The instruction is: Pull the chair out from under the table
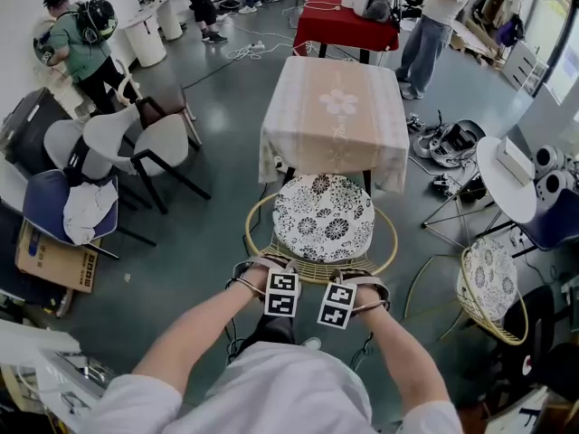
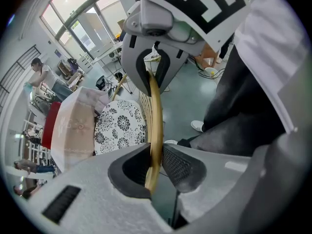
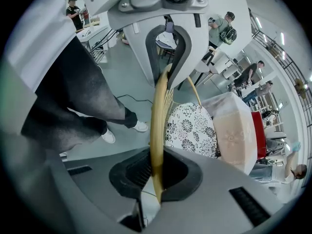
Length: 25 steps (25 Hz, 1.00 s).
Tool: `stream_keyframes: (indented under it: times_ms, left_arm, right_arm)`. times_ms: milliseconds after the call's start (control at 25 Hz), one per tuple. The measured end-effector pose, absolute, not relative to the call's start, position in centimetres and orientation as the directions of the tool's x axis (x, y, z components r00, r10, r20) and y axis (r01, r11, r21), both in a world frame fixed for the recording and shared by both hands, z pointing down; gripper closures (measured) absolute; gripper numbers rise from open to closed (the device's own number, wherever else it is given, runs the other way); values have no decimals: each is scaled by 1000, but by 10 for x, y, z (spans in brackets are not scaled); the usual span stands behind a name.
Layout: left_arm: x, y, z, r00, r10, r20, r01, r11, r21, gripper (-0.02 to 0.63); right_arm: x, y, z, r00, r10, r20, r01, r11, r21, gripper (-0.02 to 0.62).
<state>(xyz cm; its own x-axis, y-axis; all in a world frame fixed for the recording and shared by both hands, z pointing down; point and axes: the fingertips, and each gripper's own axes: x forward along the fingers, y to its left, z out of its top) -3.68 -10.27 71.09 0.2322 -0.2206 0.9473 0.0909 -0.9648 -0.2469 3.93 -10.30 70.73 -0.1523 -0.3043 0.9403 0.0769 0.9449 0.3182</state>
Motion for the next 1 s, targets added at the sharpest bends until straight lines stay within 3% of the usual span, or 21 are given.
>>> stream_keyframes:
  times_ms: [1000]
  left_arm:
    - [-42,-56,710,208,-254,945,66,-960,-273,538]
  right_arm:
    - [34,-55,706,-166,-313,935,64,943,327,574]
